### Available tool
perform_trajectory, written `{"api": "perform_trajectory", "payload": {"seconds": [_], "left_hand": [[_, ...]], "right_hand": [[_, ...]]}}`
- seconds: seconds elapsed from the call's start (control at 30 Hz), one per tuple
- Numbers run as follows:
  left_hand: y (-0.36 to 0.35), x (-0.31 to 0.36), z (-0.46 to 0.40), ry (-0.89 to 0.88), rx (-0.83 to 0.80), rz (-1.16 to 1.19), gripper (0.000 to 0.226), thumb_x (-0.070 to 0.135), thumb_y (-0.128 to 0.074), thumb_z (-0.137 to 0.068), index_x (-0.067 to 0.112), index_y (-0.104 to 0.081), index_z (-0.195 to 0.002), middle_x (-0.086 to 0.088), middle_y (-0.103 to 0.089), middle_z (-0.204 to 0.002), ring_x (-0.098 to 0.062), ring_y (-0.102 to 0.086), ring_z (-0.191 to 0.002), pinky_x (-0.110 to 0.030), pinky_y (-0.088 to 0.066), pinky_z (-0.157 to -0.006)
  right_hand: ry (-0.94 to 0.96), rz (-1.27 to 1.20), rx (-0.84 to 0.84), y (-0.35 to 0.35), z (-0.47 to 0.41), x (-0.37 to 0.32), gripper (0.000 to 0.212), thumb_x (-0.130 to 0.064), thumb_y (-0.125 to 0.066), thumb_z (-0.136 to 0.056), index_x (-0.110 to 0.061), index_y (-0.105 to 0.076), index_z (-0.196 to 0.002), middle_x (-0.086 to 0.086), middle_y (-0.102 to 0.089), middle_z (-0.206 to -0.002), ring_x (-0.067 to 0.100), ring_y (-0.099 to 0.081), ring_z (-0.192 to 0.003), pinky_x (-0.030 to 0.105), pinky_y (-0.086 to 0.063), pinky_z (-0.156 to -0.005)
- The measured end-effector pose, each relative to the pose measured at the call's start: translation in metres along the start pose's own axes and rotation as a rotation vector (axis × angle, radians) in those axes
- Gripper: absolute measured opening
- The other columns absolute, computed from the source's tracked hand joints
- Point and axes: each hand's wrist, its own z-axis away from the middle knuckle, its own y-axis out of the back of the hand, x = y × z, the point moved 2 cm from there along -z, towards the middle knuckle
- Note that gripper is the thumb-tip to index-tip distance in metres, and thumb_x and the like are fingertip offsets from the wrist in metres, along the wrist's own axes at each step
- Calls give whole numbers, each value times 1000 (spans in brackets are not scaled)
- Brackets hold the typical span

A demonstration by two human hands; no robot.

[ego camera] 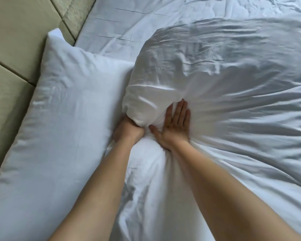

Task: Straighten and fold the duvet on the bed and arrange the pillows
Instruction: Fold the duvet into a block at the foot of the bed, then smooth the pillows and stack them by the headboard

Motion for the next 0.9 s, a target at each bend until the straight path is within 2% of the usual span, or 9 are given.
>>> {"api": "perform_trajectory", "payload": {"seconds": [0.07, 0.17, 0.27, 0.4, 0.57, 0.77, 0.9], "left_hand": [[3, 0, 12, 9, 43, -13, 52, 40, -56, -74, 18, -51, -121, -11, -63, -116, -33, -61, -106, -35, -52, -83], [5, -4, 41, 119, 125, 70, 68, 42, -61, -79, 15, -38, -137, -16, -48, -136, -35, -44, -128, -40, -37, -102], [5, -9, 80, 192, 156, 45, 74, 51, -50, -87, 12, -25, -146, -17, -34, -149, -32, -31, -137, -40, -25, -109], [-2, -22, 129, 302, 133, 24, 81, 64, -36, -89, 24, -6, -153, -14, -18, -156, -30, -20, -143, -47, -15, -115], [-11, -29, 194, 402, 66, 21, 75, 72, -19, -88, 36, 1, -151, -9, -11, -159, -28, -16, -144, -53, -14, -113], [-28, -30, 268, 392, 20, 25, 63, 65, -16, -93, 44, 6, -148, 2, 9, -160, -24, -1, -147, -56, -10, -113], [-28, -36, 292, 325, -32, -39, 62, 60, -18, -96, 41, 6, -150, 0, 2, -161, -24, -3, -148, -52, -11, -116]], "right_hand": [[24, -9, -16, 6, 3, 2, 102, -73, -27, -86, -8, 35, -135, 27, 34, -147, 37, 34, -137, 45, 27, -108], [119, -27, -63, 19, 17, 10, 106, -71, -33, -86, -8, 28, -144, 24, 35, -148, 34, 34, -137, 45, 22, -113], [268, -9, -113, 31, 42, 26, 95, -68, -31, -88, -16, 19, -149, 15, 32, -152, 26, 32, -140, 42, 20, -114], [387, 10, -135, 37, 82, 46, 76, -65, -22, -93, -27, 5, -153, 7, 21, -158, 20, 22, -145, 39, 16, -116], [455, -14, -193, 37, 135, 57, 77, -68, -20, -91, -29, 2, -153, 6, 14, -159, 21, 18, -146, 43, 12, -117], [524, 8, -244, 36, 189, 54, 90, -76, -27, -85, -26, 5, -153, 8, 15, -159, 21, 18, -146, 45, 13, -116], [559, 35, -267, 48, 206, 54, 89, -75, -33, -85, -29, 1, -153, 9, 12, -160, 22, 14, -147, 45, 9, -117]]}}
